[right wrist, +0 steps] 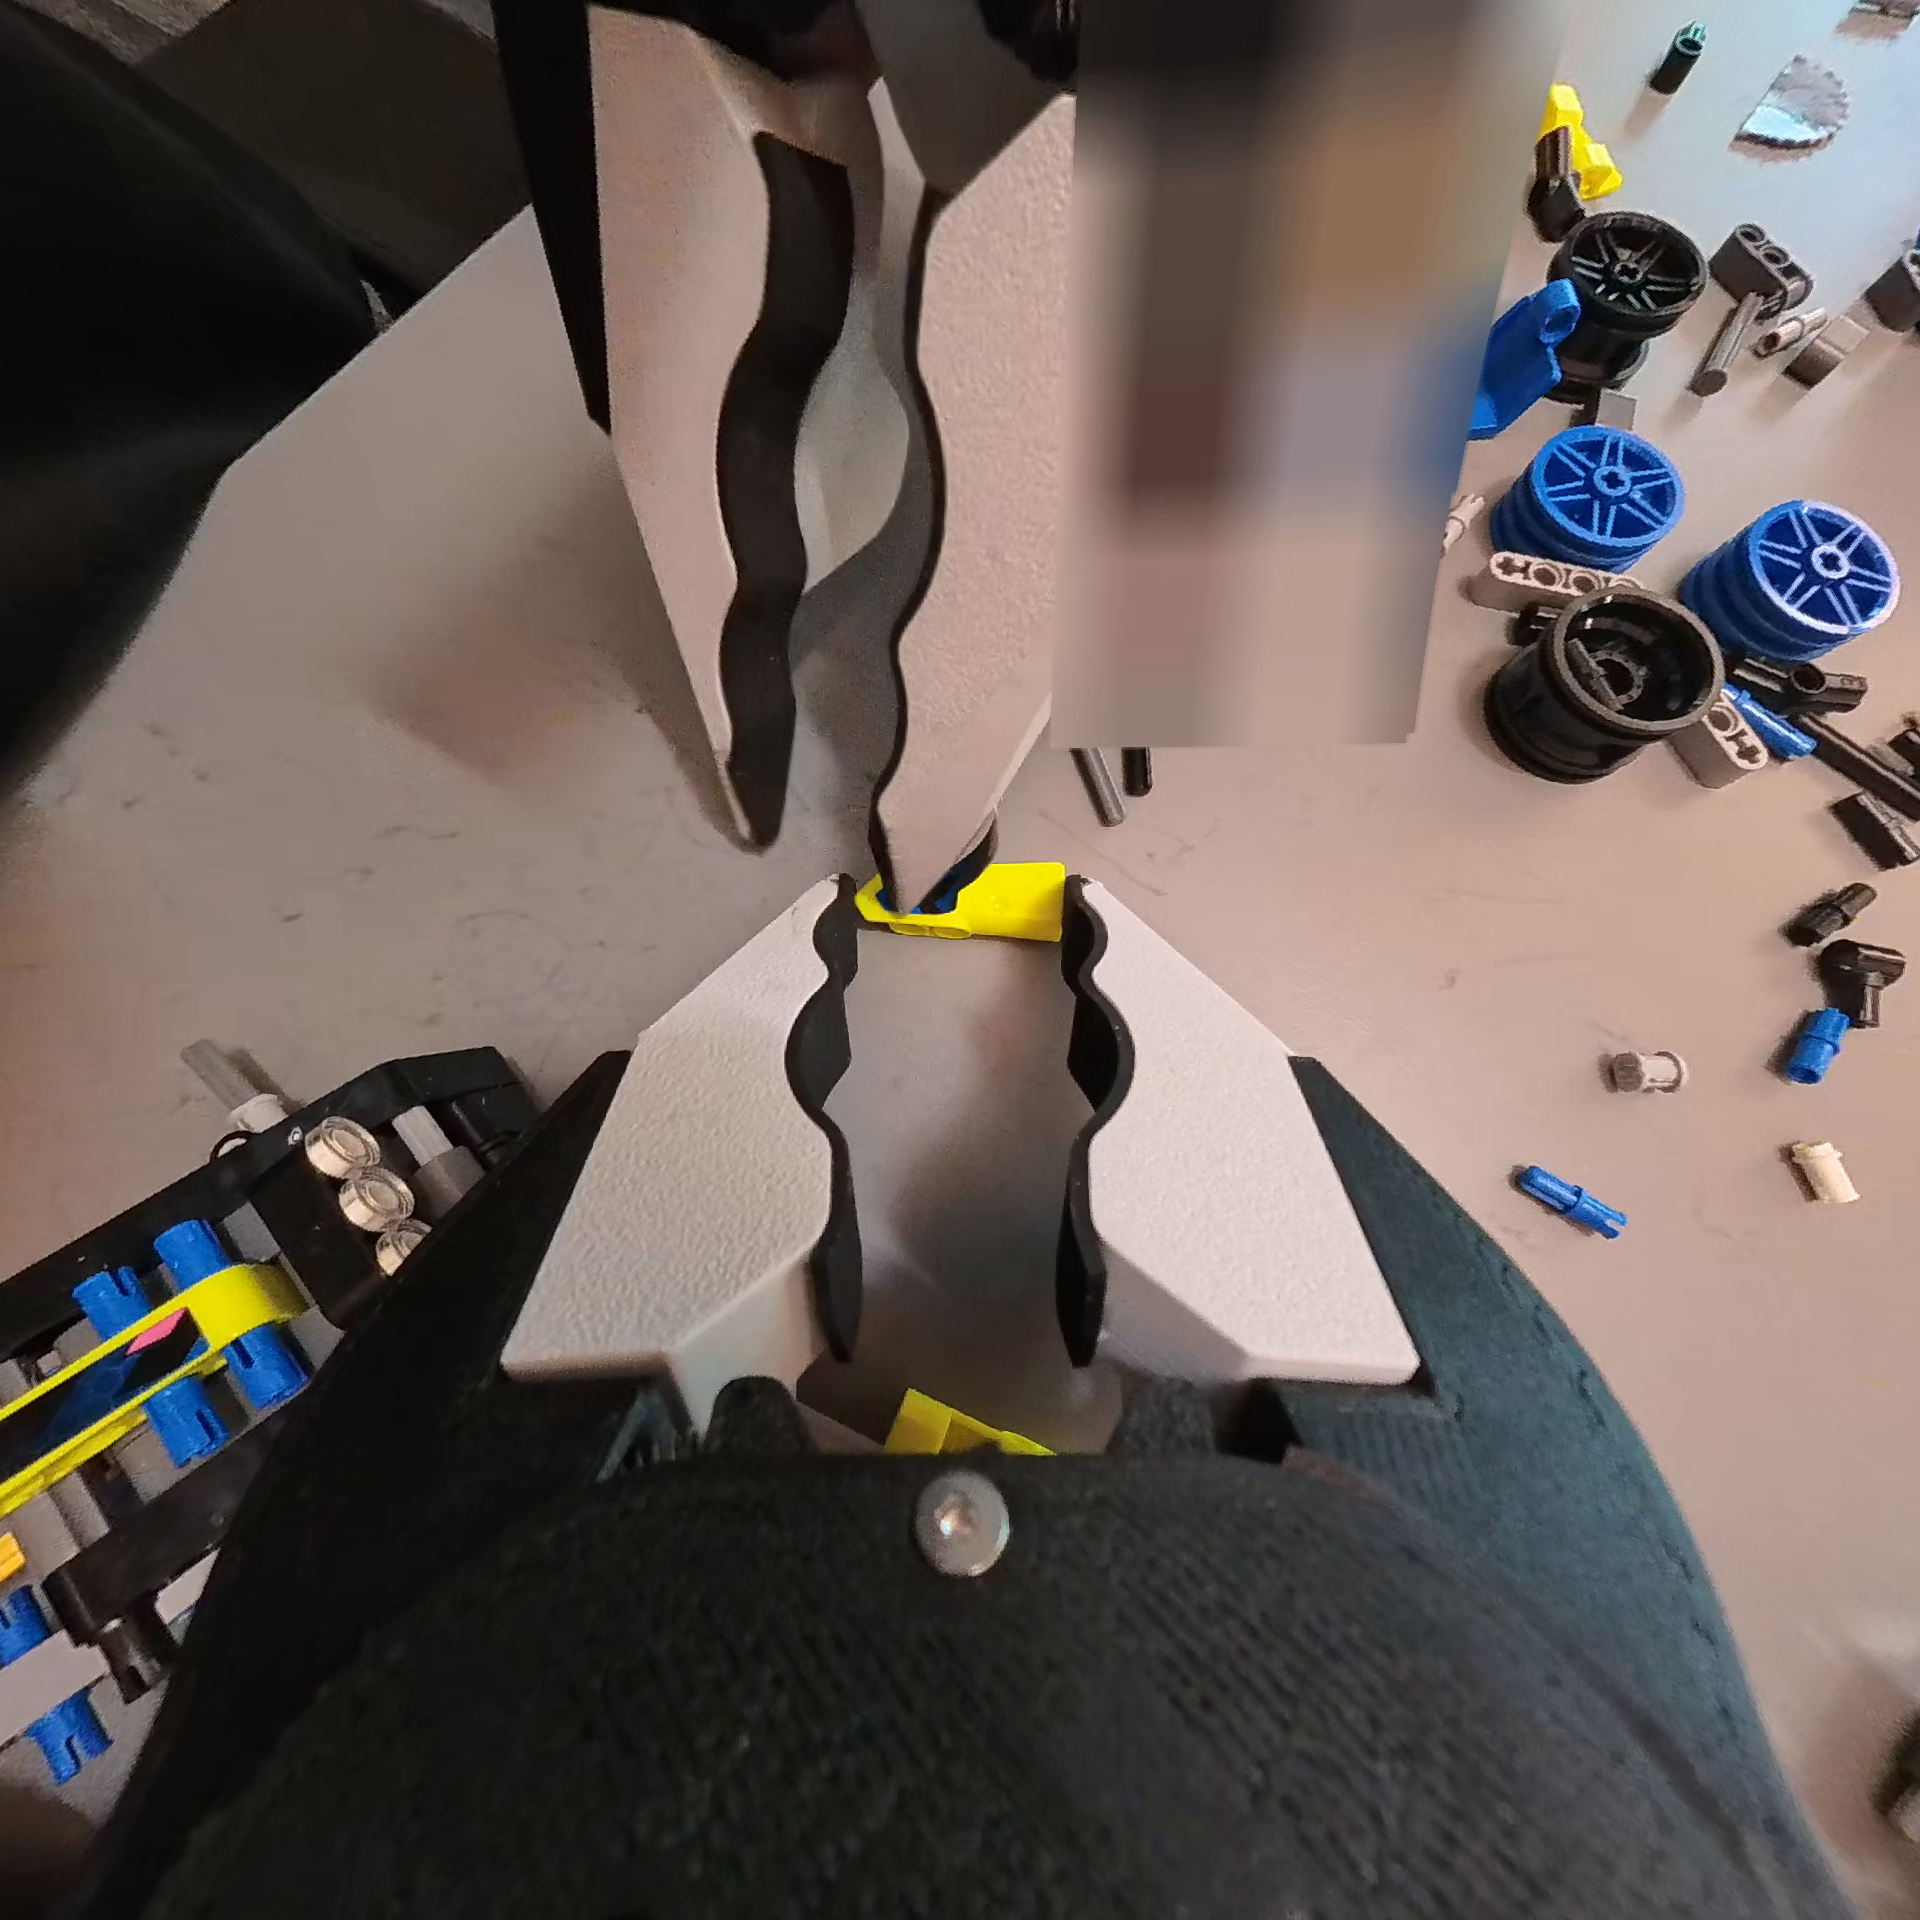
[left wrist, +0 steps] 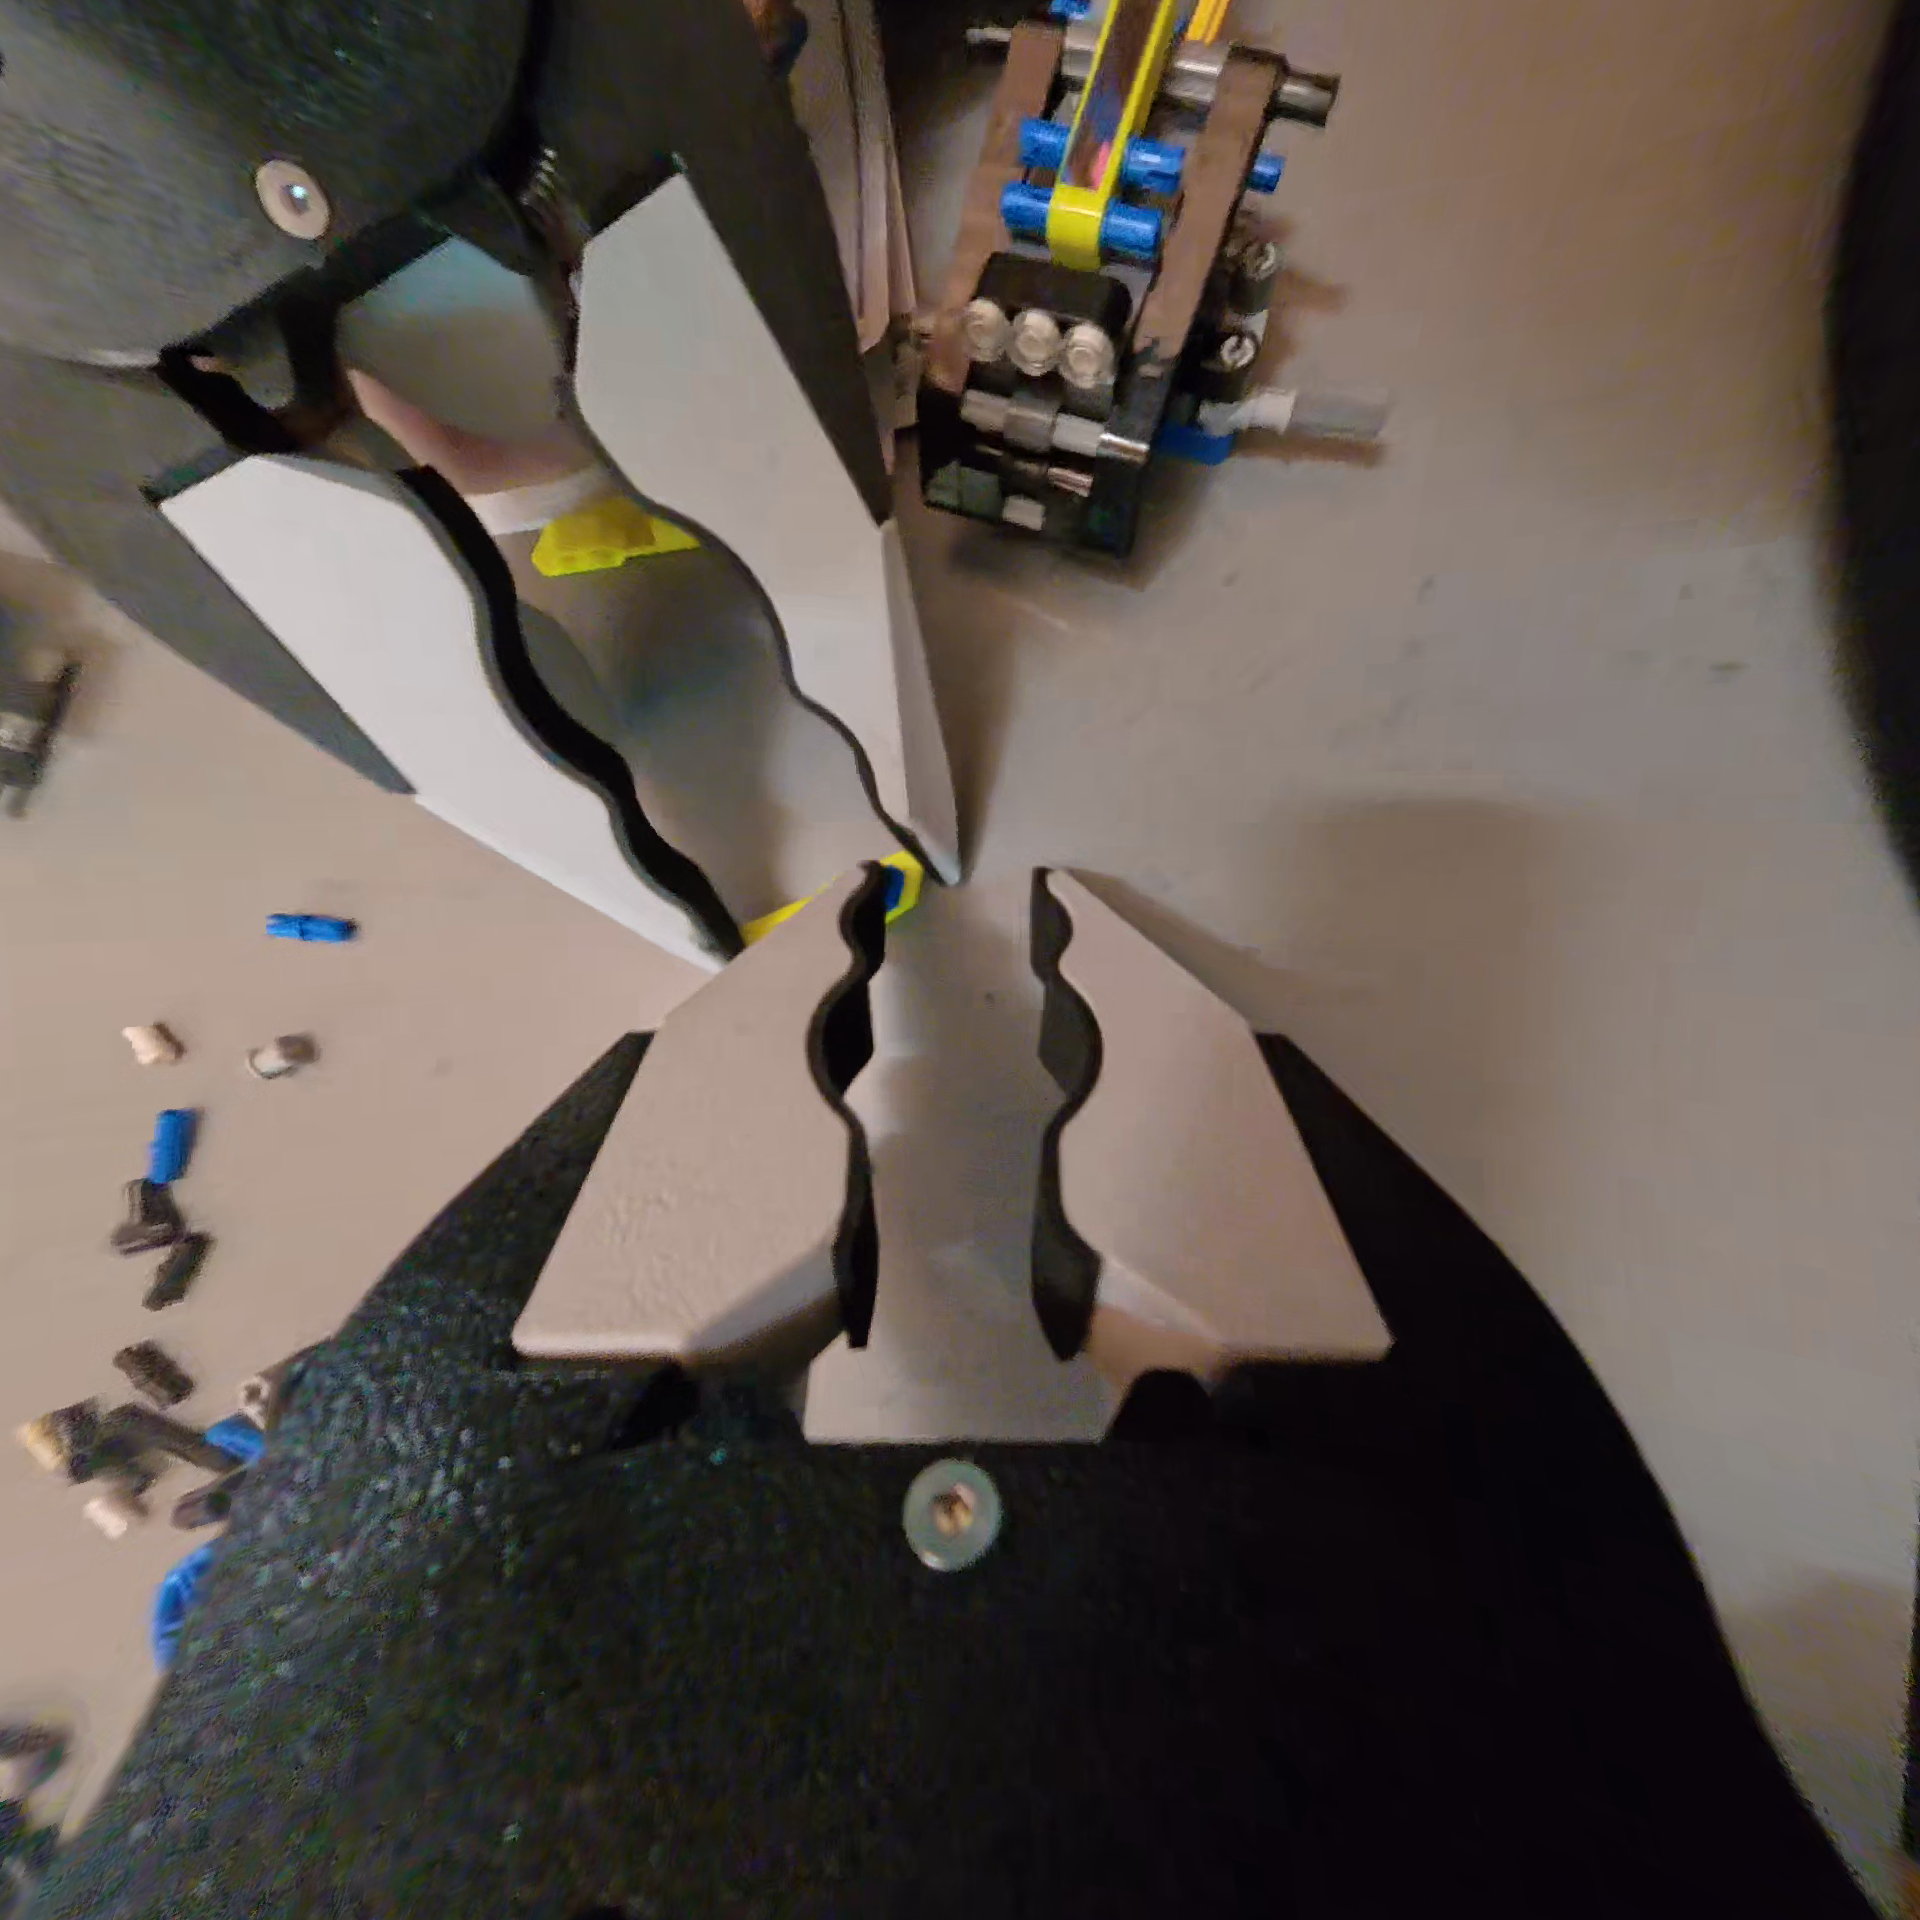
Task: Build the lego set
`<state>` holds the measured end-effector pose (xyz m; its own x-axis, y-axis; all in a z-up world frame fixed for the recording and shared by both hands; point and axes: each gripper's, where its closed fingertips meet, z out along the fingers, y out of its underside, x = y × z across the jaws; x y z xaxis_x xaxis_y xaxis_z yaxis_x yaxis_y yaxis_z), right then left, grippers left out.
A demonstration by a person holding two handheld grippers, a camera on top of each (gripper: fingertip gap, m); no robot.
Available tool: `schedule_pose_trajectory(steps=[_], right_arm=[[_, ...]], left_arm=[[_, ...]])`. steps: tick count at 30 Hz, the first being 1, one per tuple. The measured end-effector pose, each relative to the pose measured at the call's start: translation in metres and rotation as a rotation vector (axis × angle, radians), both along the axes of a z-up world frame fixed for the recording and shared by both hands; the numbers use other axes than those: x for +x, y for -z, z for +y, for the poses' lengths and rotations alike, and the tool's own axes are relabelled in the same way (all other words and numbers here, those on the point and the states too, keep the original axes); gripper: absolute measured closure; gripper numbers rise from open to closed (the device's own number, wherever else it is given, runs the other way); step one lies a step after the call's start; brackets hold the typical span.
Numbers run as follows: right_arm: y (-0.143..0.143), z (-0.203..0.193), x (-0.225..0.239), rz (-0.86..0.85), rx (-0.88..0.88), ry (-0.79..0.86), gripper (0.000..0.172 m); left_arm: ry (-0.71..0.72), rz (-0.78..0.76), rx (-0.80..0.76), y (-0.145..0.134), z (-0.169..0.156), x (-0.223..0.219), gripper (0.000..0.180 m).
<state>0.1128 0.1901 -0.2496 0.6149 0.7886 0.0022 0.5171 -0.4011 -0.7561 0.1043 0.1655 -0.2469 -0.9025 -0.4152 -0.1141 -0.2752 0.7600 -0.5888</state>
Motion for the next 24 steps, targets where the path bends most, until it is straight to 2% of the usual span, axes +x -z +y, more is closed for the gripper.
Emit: schedule_pose_trajectory(steps=[12,17,24], right_arm=[[0.000,0.000,0.000,0.000,0.000,0.000,0.134],[0.000,0.000,0.000,-0.001,0.001,0.000,0.134],[0.000,0.000,0.000,-0.004,0.005,0.000,0.134]], left_arm=[[-0.130,-0.066,-0.095,-0.004,0.006,0.002,0.156],[-0.179,-0.099,-0.170,-0.017,0.006,0.007,0.165],[-0.378,-0.165,-0.167,-0.024,0.026,0.021,0.167]])
